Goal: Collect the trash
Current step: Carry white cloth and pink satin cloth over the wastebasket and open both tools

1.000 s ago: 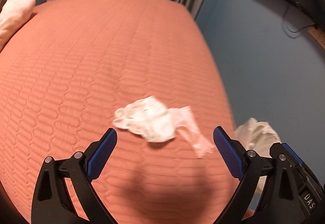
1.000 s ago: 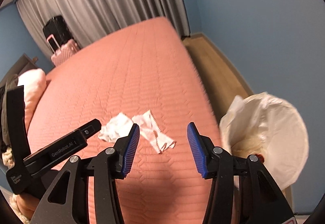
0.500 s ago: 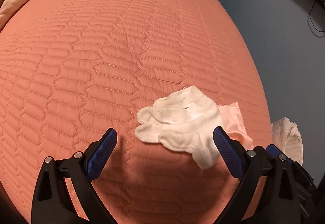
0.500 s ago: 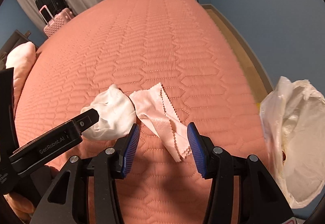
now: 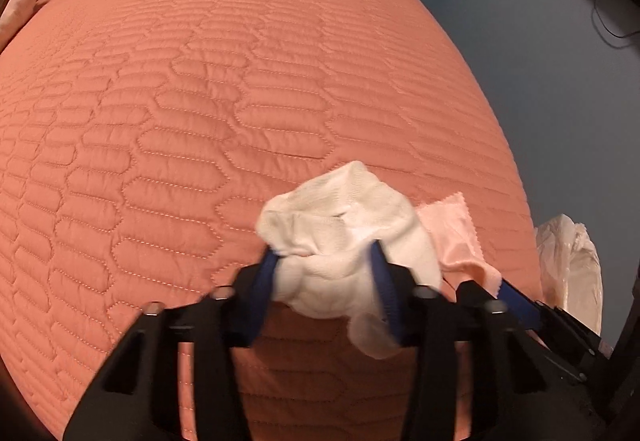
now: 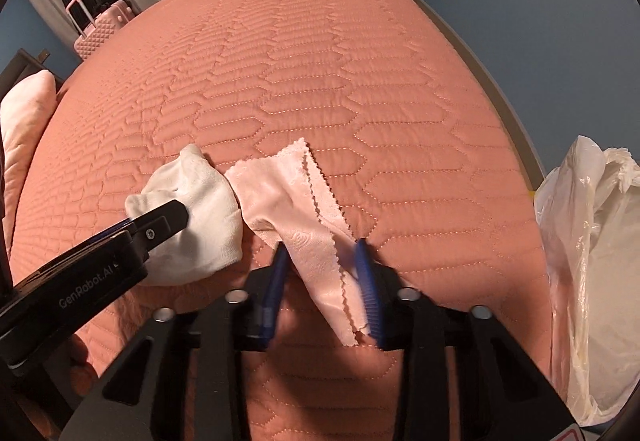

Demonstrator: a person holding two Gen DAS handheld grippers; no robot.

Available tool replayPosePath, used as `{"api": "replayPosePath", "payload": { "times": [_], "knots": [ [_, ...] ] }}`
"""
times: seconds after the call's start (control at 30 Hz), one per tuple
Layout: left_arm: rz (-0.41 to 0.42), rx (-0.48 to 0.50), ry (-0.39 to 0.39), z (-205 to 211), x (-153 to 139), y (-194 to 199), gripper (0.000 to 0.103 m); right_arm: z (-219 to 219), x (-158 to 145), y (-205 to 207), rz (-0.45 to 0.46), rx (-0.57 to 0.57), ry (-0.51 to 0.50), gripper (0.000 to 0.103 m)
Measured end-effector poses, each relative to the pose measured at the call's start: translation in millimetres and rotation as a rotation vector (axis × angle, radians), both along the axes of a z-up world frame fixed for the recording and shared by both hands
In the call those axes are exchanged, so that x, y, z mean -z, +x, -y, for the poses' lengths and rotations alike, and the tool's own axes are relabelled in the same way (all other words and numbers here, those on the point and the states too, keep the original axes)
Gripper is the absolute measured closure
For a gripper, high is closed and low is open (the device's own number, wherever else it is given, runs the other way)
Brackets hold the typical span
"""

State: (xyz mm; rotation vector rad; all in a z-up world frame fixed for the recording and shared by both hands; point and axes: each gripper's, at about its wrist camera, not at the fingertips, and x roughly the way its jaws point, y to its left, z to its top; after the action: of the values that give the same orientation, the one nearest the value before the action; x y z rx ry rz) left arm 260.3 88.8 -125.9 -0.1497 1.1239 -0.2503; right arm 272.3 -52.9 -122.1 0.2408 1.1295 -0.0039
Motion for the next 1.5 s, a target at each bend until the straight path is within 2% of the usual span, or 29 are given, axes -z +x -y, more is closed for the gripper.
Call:
{"api": "replayPosePath", "payload": {
  "times": [0.03,0.13,0.33,0.57,0.77,0.97,1.23,1.5],
  "knots": [
    [-0.010,0.012,-0.013,7.2,1.6,0.8,0.086,2.2,-0.5,-0.3,-0.008,-0.003,0.015,0.100],
    [0.011,0.020,-0.008,12.6,-9.1,-4.0,0.089,6.8,-9.4,-5.0,-0.001,0.002,0.026,0.100],
    [0.079,0.038,-0.025,25.9,-49.7,-17.7,0.089,18.7,-52.8,-23.8,0.092,0.017,0.028,0.100],
    [0.194,0.073,-0.048,45.9,-113.3,-35.9,0.089,49.9,-131.1,-55.1,0.251,0.066,0.041,0.100],
    [0.313,0.134,-0.074,80.3,-170.5,-60.5,0.089,83.0,-192.7,-89.0,0.378,0.117,0.043,0.100],
    [0.376,0.190,-0.085,113.8,-200.5,-85.9,0.089,120.6,-239.1,-129.4,0.476,0.169,0.028,0.100],
    [0.425,0.290,-0.101,168.4,-226.2,-111.7,0.089,163.6,-265.7,-174.6,0.536,0.246,0.016,0.100],
    [0.428,0.378,-0.096,209.3,-229.1,-128.9,0.089,205.7,-265.5,-208.2,0.553,0.338,0.015,0.100]
  ]
}}
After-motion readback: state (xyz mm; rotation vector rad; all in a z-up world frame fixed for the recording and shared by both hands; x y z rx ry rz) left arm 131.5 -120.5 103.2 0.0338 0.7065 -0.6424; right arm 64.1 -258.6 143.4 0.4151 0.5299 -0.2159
